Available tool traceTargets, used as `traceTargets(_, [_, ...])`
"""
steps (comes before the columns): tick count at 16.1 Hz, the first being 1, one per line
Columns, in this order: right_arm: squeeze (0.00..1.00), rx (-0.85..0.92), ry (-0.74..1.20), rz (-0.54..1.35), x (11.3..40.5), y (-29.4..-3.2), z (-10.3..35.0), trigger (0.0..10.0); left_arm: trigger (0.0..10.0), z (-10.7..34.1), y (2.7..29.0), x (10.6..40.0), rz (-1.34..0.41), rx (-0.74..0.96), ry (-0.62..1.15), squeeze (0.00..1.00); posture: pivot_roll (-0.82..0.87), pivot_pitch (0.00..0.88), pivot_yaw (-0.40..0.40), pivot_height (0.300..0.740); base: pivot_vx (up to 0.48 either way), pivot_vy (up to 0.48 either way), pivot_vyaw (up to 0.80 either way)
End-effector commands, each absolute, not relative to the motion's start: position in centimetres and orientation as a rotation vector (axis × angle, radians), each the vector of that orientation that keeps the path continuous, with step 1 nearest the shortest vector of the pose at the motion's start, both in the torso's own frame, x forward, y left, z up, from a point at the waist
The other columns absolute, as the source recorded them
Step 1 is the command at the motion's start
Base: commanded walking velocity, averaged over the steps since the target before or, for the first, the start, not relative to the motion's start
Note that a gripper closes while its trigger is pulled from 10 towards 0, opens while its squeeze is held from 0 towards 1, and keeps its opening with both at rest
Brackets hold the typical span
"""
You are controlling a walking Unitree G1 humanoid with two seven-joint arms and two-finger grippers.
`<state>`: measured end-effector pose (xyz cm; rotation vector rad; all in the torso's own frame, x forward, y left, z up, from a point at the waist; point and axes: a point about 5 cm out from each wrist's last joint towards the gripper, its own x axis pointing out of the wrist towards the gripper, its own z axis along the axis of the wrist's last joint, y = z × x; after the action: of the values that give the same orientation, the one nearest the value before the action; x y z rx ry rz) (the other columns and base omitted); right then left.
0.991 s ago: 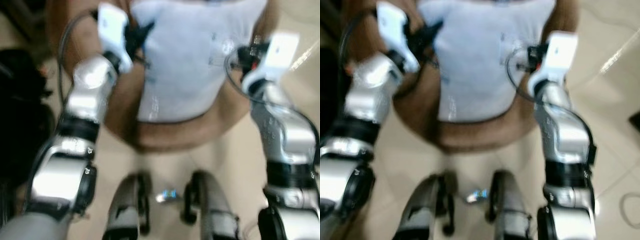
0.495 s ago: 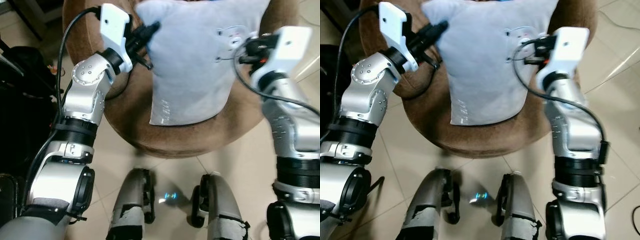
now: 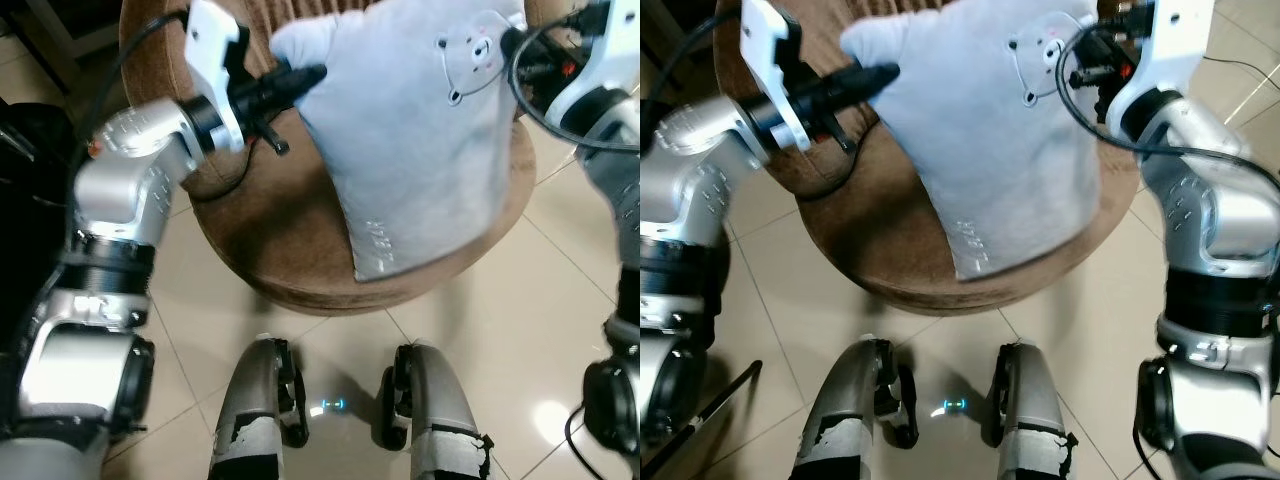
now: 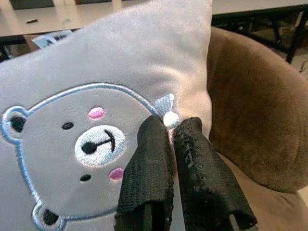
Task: Move the pillow to the sofa from floor
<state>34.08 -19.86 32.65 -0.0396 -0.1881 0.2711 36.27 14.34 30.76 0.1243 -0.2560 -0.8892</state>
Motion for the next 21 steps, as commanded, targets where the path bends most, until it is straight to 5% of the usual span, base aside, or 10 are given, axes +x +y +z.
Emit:
traceTargets(1, [0.0,-0.029,-0.182,0.282,34.0,-20.0,33.2,10.0,10.0,31.9,15.0,36.3,-0.863,0.182,-0.286,0.0,-0.02,0.286,0.044,0.639,0.0,0.0,0.0])
traceTargets(7, [0.0,-0.153,0.038,0.331,37.1,-14.8,22.6,10.0,10.0,22.0,16.1,39.4,-0.552,0.276,0.028,0.0,-0.03,0.304,0.05,0.639,0.0,0.0,0.0])
traceTargets(13, [0.0,-0.077,0.074,0.221,40.0,-11.0,18.2,10.0,10.0,19.9,18.4,40.6,-0.174,0.375,-0.031,0.0,-0.03,0.335,0.041,0.639,0.0,0.0,0.0])
traceTargets(14, [1.0,-0.055,0.082,0.21,40.2,-10.8,17.9,10.0,10.0,20.0,18.4,40.6,-0.169,0.38,-0.042,0.07,-0.03,0.339,0.039,0.639,0.0,0.0,0.0])
traceTargets(15, [1.0,-0.045,0.085,0.205,40.2,-10.8,17.8,10.0,10.0,20.0,18.5,40.7,-0.16,0.386,-0.048,0.07,-0.03,0.339,0.039,0.639,0.0,0.0,0.0])
traceTargets(16, [1.0,-0.03,0.087,0.197,40.3,-10.6,17.6,10.0,10.0,20.2,18.6,40.7,-0.14,0.393,-0.062,1.0,-0.03,0.341,0.038,0.639,0.0,0.0,0.0])
traceTargets(21, [1.0,0.06,-0.029,0.193,40.8,-10.5,19.1,10.0,10.0,20.7,18.2,40.8,-0.171,0.402,-0.107,1.0,-0.03,0.335,0.042,0.639,0.0,0.0,0.0])
